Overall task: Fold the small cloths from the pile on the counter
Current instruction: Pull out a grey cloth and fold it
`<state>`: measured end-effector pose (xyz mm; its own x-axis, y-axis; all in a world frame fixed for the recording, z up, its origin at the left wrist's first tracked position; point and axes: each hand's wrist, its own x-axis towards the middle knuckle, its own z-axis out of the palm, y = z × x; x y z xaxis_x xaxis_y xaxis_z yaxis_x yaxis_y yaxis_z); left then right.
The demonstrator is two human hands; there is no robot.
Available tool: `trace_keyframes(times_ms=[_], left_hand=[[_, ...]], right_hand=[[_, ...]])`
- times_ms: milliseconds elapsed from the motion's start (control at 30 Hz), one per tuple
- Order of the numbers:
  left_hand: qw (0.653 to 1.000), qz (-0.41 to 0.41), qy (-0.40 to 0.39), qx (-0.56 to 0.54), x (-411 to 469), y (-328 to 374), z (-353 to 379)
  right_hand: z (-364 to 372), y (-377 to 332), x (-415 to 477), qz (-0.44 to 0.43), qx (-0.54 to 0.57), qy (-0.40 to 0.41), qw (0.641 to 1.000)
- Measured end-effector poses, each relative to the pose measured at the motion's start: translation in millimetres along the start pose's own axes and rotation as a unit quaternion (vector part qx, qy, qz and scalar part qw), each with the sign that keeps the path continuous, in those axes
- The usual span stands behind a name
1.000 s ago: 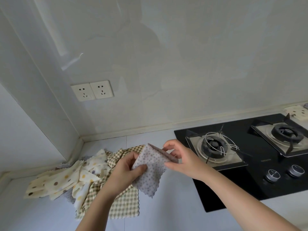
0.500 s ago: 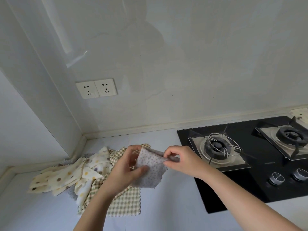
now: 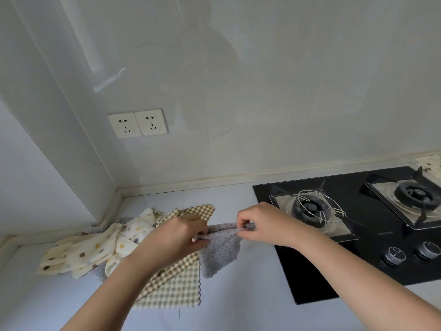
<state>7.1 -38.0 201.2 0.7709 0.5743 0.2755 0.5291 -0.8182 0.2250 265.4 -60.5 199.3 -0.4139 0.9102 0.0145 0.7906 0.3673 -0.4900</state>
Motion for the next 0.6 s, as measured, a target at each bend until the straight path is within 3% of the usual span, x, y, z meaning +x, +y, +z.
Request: trace_keyframes(times_ms=[333, 600], left_hand=[[0.997, -0.002, 0.012, 0.071, 11, -12, 10], [0.994, 0.02, -0.087, 0.057, 31, -18, 25]], right_hand=[[-6, 2, 8, 0.023, -0.059, 0.01, 0.998], [-11, 21, 15, -0.013, -0.105, -0.054, 0.993]])
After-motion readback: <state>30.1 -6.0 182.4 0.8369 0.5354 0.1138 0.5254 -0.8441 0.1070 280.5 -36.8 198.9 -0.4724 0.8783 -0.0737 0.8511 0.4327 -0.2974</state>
